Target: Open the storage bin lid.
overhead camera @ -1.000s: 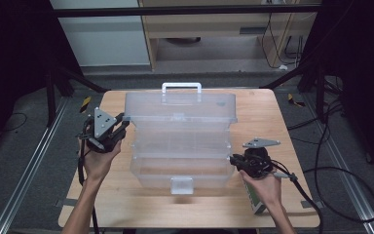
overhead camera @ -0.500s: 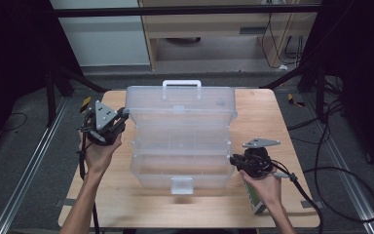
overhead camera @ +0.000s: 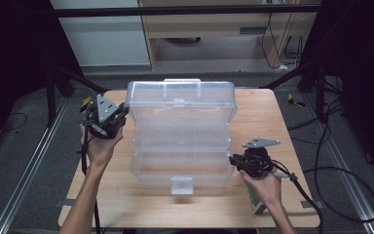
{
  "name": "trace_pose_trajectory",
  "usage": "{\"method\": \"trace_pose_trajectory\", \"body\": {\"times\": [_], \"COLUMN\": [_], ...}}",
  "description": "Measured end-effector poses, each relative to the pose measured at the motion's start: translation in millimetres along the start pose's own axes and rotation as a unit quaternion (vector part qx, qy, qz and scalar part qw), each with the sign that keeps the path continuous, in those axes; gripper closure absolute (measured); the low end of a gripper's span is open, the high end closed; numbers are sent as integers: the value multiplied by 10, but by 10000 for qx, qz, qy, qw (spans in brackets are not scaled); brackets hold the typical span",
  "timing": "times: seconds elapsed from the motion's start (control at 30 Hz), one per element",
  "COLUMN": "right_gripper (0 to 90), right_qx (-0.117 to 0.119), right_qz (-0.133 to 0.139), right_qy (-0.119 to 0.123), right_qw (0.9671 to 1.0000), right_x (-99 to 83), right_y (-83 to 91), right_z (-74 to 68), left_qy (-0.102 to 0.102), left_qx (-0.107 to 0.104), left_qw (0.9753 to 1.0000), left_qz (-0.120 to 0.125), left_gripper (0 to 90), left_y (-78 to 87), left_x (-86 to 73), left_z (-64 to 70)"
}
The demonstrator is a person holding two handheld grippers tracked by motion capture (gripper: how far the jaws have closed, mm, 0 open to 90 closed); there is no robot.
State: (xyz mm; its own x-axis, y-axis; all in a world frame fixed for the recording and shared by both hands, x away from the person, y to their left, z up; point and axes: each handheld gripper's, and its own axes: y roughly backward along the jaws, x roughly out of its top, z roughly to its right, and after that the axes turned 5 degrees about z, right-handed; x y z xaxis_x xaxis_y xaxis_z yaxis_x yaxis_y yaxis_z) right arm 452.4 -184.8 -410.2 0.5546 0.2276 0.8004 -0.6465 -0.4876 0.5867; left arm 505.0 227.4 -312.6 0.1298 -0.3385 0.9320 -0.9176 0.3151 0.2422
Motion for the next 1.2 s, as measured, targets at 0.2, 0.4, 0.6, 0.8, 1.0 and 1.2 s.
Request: {"method": "trace_pose_trajectory", "body": {"times": [0.2,0.4,0.6,0.8,1.0,1.2], "right_gripper": [773,772,772,772,772,772], "right_qx": [7,12,10,9,7,10], "right_qz": [3,8,5,-6,-13,-19], "right_qy": [-3,1,-3,-21,-17,-10], "right_qw": [10000,10000,10000,10000,10000,10000], "right_x": [0,1,2,3,4,5], "right_y": [-1,-2,-3,-2,-3,-3], "right_z": [0,2,1,-2,-4,-2], "left_qy": [15,-13,35,81,145,203], "left_qx": [55,55,47,33,-4,-28], "left_qw": [10000,9999,9999,9999,9998,9997], "left_qz": [-67,-106,-110,-112,-124,-115], "left_gripper": [833,837,840,842,842,843], "left_y": [-42,-91,-147,-194,-243,-286], "left_x": [30,66,96,118,140,153], "left_z": [-18,-42,-67,-90,-121,-144]}}
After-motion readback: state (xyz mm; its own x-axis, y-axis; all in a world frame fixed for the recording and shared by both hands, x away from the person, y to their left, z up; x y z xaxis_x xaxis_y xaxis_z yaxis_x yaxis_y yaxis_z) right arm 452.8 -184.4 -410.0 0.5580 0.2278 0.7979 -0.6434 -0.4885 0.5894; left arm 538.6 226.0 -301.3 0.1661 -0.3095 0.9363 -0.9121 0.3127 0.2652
